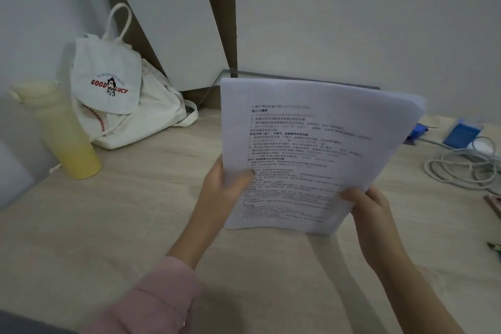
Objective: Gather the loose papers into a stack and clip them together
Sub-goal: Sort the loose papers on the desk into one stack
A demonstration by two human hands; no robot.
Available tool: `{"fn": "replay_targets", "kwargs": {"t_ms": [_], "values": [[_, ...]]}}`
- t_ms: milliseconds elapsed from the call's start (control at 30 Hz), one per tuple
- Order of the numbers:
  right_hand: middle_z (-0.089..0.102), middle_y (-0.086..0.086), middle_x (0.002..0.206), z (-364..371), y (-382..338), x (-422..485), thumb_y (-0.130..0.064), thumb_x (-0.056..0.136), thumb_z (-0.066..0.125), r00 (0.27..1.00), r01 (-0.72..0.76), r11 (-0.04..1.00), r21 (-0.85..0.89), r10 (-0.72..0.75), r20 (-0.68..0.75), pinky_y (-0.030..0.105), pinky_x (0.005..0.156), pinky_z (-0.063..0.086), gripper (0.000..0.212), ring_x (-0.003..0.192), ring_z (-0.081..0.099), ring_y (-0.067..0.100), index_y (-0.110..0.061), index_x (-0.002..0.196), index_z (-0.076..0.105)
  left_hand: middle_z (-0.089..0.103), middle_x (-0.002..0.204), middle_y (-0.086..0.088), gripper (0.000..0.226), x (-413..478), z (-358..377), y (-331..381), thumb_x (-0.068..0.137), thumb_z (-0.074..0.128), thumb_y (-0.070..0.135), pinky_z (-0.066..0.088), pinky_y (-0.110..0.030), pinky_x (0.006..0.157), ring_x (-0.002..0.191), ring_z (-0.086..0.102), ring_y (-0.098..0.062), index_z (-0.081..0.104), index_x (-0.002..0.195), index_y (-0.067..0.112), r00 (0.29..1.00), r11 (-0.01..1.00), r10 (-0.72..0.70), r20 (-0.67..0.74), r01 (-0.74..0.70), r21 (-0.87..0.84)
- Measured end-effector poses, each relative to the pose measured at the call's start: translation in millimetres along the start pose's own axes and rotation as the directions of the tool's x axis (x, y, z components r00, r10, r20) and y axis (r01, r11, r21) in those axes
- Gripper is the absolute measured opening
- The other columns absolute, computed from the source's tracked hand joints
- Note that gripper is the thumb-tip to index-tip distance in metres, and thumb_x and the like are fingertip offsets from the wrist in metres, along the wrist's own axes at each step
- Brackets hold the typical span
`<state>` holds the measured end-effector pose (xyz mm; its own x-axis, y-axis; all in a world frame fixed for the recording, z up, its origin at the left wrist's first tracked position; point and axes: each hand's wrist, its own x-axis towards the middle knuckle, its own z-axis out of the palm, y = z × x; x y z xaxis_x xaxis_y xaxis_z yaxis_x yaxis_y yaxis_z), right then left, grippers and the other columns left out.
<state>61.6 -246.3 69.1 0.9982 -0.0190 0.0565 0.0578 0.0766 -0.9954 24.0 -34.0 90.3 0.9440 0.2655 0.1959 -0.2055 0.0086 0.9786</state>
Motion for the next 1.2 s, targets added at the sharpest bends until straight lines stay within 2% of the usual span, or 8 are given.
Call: {"fn": "replay_targets", "kwargs": {"t_ms": [167, 433, 500, 567, 700, 800, 1033, 1200], "values": [[0.067, 0.004, 0.091, -2.2, -2.3, 3.0, 0.010, 0.079, 0.042, 1.000, -0.018, 1.000, -0.008, 0.018, 0.008, 0.043, 0.085, 0.044, 0.032, 0.095, 0.058, 0.025, -0.012, 0.083, 0.065, 0.060, 0.076, 0.008, 0.037, 20.6, 14.4, 73.5, 0.086, 0.053, 0.044, 0.044, -0.006, 0.057, 0.064, 0.057, 0.004, 0.058, 0.093, 0.009, 0.966, 0.971, 0.231, -0.120, -0.236, -0.027], [0.067, 0.003, 0.089, -2.2, -4.0, 0.6, 0.010, 0.080, 0.042, 0.999, -0.044, 0.999, 0.003, 0.044, 0.006, 0.041, 0.084, 0.045, 0.032, 0.094, 0.057, 0.025, -0.013, 0.082, 0.064, 0.062, 0.074, 0.016, 0.016, 42.5, 20.2, 99.2, 0.090, 0.043, 0.016, 0.042, -0.012, 0.065, 0.072, 0.055, 0.005, 0.058, 0.093, 0.020, 0.936, 0.958, 0.258, -0.240, -0.216, 0.190], [0.067, 0.004, 0.090, -2.1, -4.2, 0.4, 0.009, 0.080, 0.042, 0.999, -0.051, 0.999, 0.000, 0.051, 0.005, 0.041, 0.084, 0.045, 0.031, 0.094, 0.058, 0.026, -0.012, 0.082, 0.064, 0.060, 0.083, 0.019, 0.015, 42.3, 21.1, 105.0, 0.090, 0.044, 0.018, 0.044, -0.019, 0.074, 0.085, 0.055, -0.001, 0.057, 0.094, 0.022, 0.858, 0.789, 0.484, -0.171, -0.344, 0.510], [0.067, 0.004, 0.090, -1.7, -4.2, 0.6, 0.009, 0.081, 0.042, 0.999, -0.052, 0.999, 0.002, 0.052, 0.007, 0.039, 0.082, 0.046, 0.030, 0.093, 0.058, 0.025, -0.011, 0.083, 0.064, 0.057, 0.095, 0.015, 0.017, 41.9, 27.1, 110.3, 0.091, 0.045, 0.029, 0.041, -0.025, 0.081, 0.094, 0.047, -0.003, 0.059, 0.097, 0.021, 0.752, 0.490, 0.659, 0.030, -0.459, 0.741], [0.067, 0.006, 0.091, -0.8, -5.0, 0.9, 0.009, 0.081, 0.043, 0.998, -0.060, 0.998, -0.003, 0.060, 0.009, 0.041, 0.083, 0.047, 0.030, 0.094, 0.058, 0.027, -0.011, 0.083, 0.065, 0.057, 0.118, 0.006, 0.049, 43.6, 56.9, 120.1, 0.088, 0.034, 0.060, 0.029, -0.029, 0.093, 0.112, 0.043, -0.011, 0.055, 0.112, 0.023, 0.776, 0.154, 0.434, 0.458, -0.565, 0.811], [0.068, 0.005, 0.091, -2.1, -5.2, 0.7, 0.009, 0.082, 0.043, 0.998, -0.062, 0.998, -0.012, 0.062, 0.017, 0.039, 0.081, 0.047, 0.029, 0.093, 0.059, 0.026, -0.011, 0.085, 0.065, 0.053, 0.126, 0.004, 0.056, 51.3, 67.2, 124.2, 0.086, 0.035, 0.064, 0.031, -0.032, 0.086, 0.116, 0.043, -0.015, 0.048, 0.123, 0.024, 0.780, 0.021, 0.244, 0.576, -0.598, 0.801], [0.070, -0.003, 0.104, -10.6, 3.5, 2.3, -0.002, 0.087, 0.051, 0.985, -0.119, 0.989, -0.087, 0.129, 0.112, 0.030, 0.080, 0.049, 0.025, 0.099, 0.063, 0.015, -0.017, 0.101, 0.065, 0.063, 0.102, 0.002, 0.023, 51.4, 60.6, 135.9, 0.092, 0.044, 0.039, 0.024, -0.029, 0.062, 0.095, 0.053, -0.021, 0.057, 0.105, 0.025, 0.746, 0.001, 0.178, 0.642, -0.652, 0.758], [0.071, -0.006, 0.106, -25.2, 21.3, 2.7, -0.022, 0.082, 0.065, 0.956, -0.204, 0.945, -0.254, 0.248, 0.155, 0.022, 0.078, 0.050, 0.029, 0.096, 0.066, 0.011, -0.017, 0.110, 0.065, 0.041, 0.067, 0.012, 0.024, 48.3, 48.3, 131.6, 0.092, 0.043, 0.041, 0.026, -0.030, 0.052, 0.072, 0.040, -0.013, 0.059, 0.101, 0.026, 0.743, 0.069, 0.283, 0.607, -0.647, 0.760]]}}
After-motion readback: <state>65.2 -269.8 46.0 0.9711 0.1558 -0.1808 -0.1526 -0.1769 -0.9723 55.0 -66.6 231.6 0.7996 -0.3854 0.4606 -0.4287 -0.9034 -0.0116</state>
